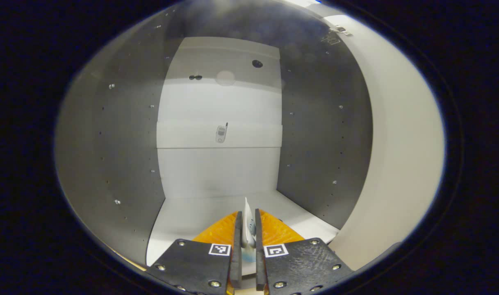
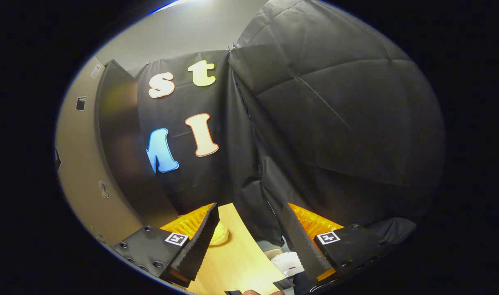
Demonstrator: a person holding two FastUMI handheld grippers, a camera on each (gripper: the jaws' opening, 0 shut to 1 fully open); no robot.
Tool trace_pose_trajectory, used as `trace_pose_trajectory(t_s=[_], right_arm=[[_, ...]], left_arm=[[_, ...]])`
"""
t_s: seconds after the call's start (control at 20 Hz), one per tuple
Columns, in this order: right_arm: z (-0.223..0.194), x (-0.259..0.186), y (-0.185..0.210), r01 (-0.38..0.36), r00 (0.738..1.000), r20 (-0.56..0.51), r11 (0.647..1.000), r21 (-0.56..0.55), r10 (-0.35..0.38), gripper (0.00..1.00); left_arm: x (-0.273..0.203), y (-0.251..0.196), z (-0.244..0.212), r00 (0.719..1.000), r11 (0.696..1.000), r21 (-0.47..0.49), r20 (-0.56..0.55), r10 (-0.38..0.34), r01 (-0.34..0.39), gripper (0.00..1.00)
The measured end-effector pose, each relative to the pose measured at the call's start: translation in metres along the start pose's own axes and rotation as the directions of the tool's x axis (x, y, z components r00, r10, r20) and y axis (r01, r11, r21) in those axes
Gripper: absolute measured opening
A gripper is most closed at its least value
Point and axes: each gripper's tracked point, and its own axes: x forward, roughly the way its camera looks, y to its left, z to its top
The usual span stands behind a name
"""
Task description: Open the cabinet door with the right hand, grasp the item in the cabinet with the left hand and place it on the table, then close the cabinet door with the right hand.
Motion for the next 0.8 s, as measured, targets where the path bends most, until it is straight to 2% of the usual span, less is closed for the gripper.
trace_pose_trajectory(t_s=[0.05,0.15,0.3,0.4,0.55,0.6,0.65,0.7,0.75,0.8], right_arm=[[0.001,-0.003,0.001,0.000,1.000,0.005,1.000,-0.004,0.000,0.98],[0.002,-0.014,0.006,0.000,1.000,0.021,1.000,-0.013,0.000,0.98],[0.003,-0.033,0.014,-0.001,0.999,0.046,1.000,-0.001,0.001,0.98],[0.005,-0.049,0.023,-0.018,0.998,0.057,1.000,0.012,0.017,0.98],[0.004,-0.067,0.029,-0.021,0.997,0.070,1.000,-0.010,0.021,1.00],[0.005,-0.074,0.031,-0.024,0.997,0.076,1.000,-0.012,0.025,0.98],[0.008,-0.081,0.037,-0.042,0.995,0.091,0.999,-0.002,0.042,0.98],[0.010,-0.088,0.044,-0.060,0.993,0.102,0.998,0.016,0.058,0.93],[0.011,-0.093,0.048,-0.073,0.992,0.104,0.997,0.030,0.070,0.98],[0.007,-0.098,0.048,-0.073,0.992,0.102,0.997,0.028,0.070,0.98]], left_arm=[[-0.010,-0.002,0.007,1.000,1.000,0.010,0.008,-0.008,0.008,0.15],[-0.032,-0.005,0.020,0.999,0.999,0.012,0.026,-0.037,0.036,0.12],[-0.077,-0.008,0.028,0.996,0.996,-0.003,0.029,-0.086,0.086,0.18],[-0.109,-0.002,0.030,0.995,0.995,0.002,0.022,-0.098,0.098,0.15],[-0.157,0.019,0.024,0.998,0.997,0.043,0.000,-0.060,0.060,0.18],[-0.170,0.027,0.023,0.999,0.997,0.059,-0.001,-0.040,0.040,0.12],[-0.181,0.035,0.017,1.000,0.997,0.068,-0.004,-0.025,0.025,0.12],[-0.192,0.044,0.007,1.000,0.998,0.068,-0.007,-0.009,0.009,0.12],[-0.203,0.053,0.000,1.000,0.998,0.063,-0.013,0.008,-0.007,0.12],[-0.214,0.061,-0.008,0.999,0.998,0.055,-0.020,0.029,-0.028,0.12]])
